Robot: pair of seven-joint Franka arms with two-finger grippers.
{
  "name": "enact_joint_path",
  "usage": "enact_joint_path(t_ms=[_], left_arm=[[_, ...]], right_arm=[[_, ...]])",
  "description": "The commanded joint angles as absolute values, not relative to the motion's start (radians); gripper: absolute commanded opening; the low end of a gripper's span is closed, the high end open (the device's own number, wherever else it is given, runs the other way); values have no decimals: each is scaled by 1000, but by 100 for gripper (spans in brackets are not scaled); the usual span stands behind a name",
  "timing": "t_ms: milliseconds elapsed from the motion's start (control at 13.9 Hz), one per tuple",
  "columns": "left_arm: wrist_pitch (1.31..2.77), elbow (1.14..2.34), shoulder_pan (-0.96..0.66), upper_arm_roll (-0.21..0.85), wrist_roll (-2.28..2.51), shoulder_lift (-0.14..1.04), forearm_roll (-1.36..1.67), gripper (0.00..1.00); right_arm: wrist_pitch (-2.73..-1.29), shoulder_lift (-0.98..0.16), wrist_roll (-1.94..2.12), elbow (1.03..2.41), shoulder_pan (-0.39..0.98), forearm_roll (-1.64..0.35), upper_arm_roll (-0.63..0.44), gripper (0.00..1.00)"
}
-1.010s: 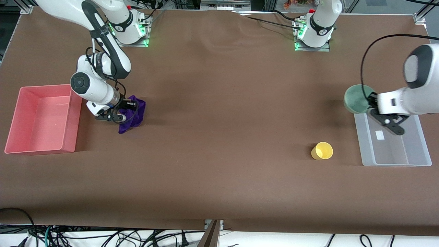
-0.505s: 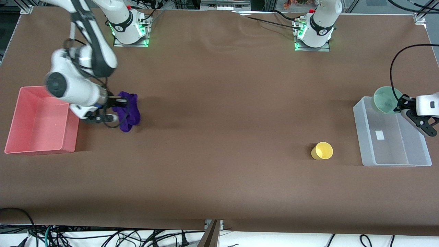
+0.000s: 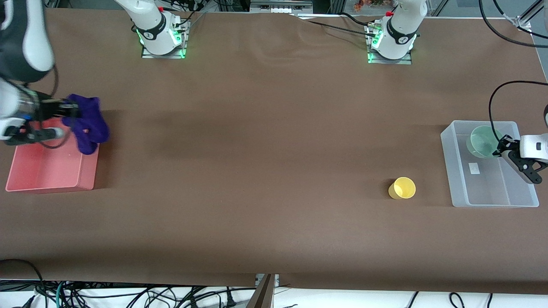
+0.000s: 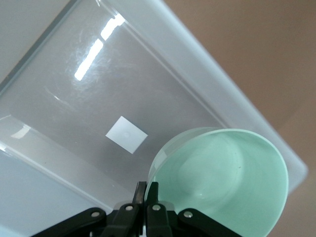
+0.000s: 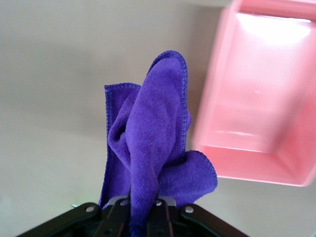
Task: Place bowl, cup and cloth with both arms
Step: 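Carry the bowl into the clear bin while the right gripper drops the cloth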
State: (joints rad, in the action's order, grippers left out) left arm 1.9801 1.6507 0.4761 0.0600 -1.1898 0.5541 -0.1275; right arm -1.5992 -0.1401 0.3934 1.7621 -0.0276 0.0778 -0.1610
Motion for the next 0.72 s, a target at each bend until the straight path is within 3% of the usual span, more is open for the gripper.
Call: enact_joint_path(t_ms=[0,361,433,505,577,649], left_arm=[[2026,1615,505,71,-1226,621,-146,0],[2039,1615,508,72,-1226,649,-146,0],[2039,1615,508,72,-1226,649,-146,12],[2039,1615,508,72,-1227,649,-146,55],[2039,1615,506,72,-1226,649,-147,79],[2039,1615,506,72,-1227,647,-146,93]], right_arm=[[-1641,-167,547,1756,-29,104,-268,0],[-1797,-259,650,1802,-50,104,-383,0],[-1846,-262,663,1839,-64,104,-385,0],[-1891,-261,666,1880,-75,104,-387,0],[-1925,-262,666,1910,-81,104,-391,0],[-1965,-271,666,1937,-81,104,-402,0]])
